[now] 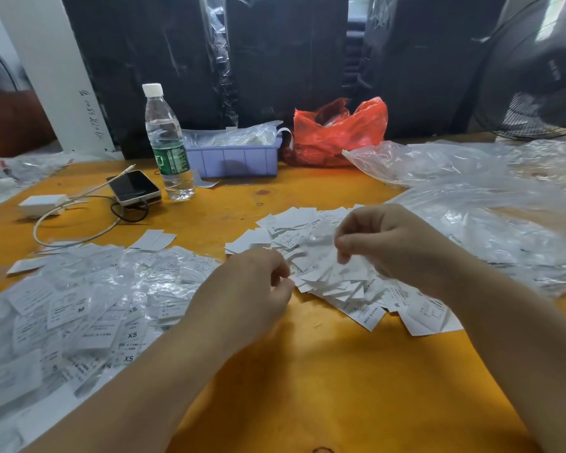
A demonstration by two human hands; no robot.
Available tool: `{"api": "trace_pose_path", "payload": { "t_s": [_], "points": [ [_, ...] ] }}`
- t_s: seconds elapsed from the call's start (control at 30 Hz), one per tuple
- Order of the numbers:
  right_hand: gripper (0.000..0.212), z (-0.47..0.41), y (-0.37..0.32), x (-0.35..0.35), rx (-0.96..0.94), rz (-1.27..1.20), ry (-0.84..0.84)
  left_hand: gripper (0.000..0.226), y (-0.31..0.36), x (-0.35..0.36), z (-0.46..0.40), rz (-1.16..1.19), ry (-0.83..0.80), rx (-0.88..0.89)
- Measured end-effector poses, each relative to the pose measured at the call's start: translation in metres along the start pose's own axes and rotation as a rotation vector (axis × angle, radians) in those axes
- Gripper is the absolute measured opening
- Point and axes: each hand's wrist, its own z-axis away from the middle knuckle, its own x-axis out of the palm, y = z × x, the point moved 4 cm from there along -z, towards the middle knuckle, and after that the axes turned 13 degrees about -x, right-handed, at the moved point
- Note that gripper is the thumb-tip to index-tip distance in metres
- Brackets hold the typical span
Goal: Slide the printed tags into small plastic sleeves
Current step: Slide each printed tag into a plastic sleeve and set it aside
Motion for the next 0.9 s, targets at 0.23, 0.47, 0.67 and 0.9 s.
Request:
{"api": "trace_pose_path", "payload": {
  "t_s": [0.23, 0.47, 0.67, 0.9],
  "points": [
    [0.006, -0.001, 0.007, -0.008, 0.105, -0.134, 0.164, 0.038, 0.038, 0.018, -0.012, -0.388, 0.101, 0.172],
    [0.008, -0.002, 0.009, -0.005, 0.099, -0.124, 0.168, 0.023, 0.04, 0.025, -0.013, -0.37, 0.134, 0.205],
    [0.009, -0.002, 0.008, -0.004, 0.088, -0.105, 0.155, 0.013, 0.038, 0.014, -0.008, -0.237, 0.215, 0.212],
    [0.006, -0.001, 0.006, -0.001, 0.105, -0.108, 0.116, 0.024, 0.012, -0.02, -0.007, 0.202, -0.005, -0.026]
  ]
}}
